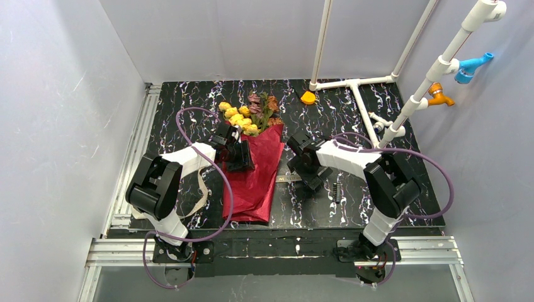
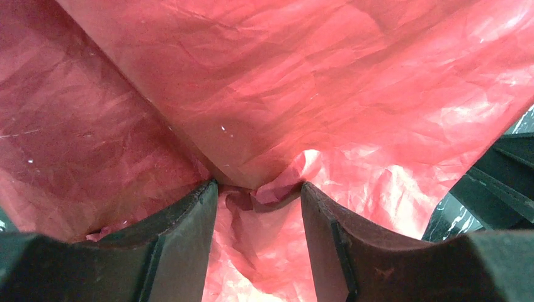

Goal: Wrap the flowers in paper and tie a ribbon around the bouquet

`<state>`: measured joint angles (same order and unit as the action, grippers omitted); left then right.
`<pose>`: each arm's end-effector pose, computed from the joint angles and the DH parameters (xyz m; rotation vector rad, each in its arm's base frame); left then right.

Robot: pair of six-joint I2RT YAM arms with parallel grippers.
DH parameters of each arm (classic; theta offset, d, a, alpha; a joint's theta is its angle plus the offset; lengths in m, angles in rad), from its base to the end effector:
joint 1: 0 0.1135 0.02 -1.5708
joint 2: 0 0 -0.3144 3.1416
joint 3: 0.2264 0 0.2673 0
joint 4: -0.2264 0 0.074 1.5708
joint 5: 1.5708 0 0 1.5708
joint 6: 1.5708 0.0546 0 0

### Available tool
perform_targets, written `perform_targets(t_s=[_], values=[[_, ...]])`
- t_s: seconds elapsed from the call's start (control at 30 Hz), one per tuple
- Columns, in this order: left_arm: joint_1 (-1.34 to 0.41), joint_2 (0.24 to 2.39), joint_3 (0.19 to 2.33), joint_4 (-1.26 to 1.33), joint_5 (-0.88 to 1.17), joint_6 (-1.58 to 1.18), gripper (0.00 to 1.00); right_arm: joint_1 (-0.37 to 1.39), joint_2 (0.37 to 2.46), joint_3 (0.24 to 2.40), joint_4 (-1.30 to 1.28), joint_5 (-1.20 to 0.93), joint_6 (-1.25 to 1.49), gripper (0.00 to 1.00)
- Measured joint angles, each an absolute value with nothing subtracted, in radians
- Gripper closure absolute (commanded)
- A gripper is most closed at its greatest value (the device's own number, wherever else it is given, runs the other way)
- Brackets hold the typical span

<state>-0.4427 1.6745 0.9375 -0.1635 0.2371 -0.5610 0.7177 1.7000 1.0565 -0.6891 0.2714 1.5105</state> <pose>0.3240 -0.1678 0.1960 -0.0456 2.5782 -0.7007 0.2618 0.2091 0.1940 1.1199 2.5574 0.1317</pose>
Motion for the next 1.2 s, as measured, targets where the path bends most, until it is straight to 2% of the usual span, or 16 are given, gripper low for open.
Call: perform_targets(t_s=[0.2,0.33,0.53,0.63,0.73,0.83,0.97,1.2], values=[[-0.443,1.668,0.923,-0.145,0.25,-0.558,0.51,0.722,1.749,1.109,-0.72,0.279,1.521,0.19],[-0.442,1.664,0.913,-0.131,0.258,-0.561,0.51,0.722,1.799,1.163,-0.782,0.283,1.51,0.33],[-0.443,1.653,0.891,-0.108,0.273,-0.562,0.52,0.722,1.848,1.207,-0.84,0.286,1.493,0.47],[-0.443,1.652,0.89,-0.108,0.274,-0.561,0.52,0.722,1.858,1.219,-0.844,0.288,1.488,0.61],[-0.443,1.652,0.89,-0.108,0.277,-0.561,0.52,0.722,1.868,1.224,-0.842,0.292,1.48,0.65],[-0.443,1.652,0.889,-0.107,0.278,-0.561,0.52,0.723,1.87,1.225,-0.843,0.295,1.468,0.85],[-0.443,1.648,0.882,-0.102,0.279,-0.561,0.52,0.723,1.872,1.226,-0.825,0.302,1.459,0.99],[-0.443,1.646,0.88,-0.101,0.28,-0.56,0.53,0.725,1.851,1.199,-0.785,0.306,1.411,0.99]])
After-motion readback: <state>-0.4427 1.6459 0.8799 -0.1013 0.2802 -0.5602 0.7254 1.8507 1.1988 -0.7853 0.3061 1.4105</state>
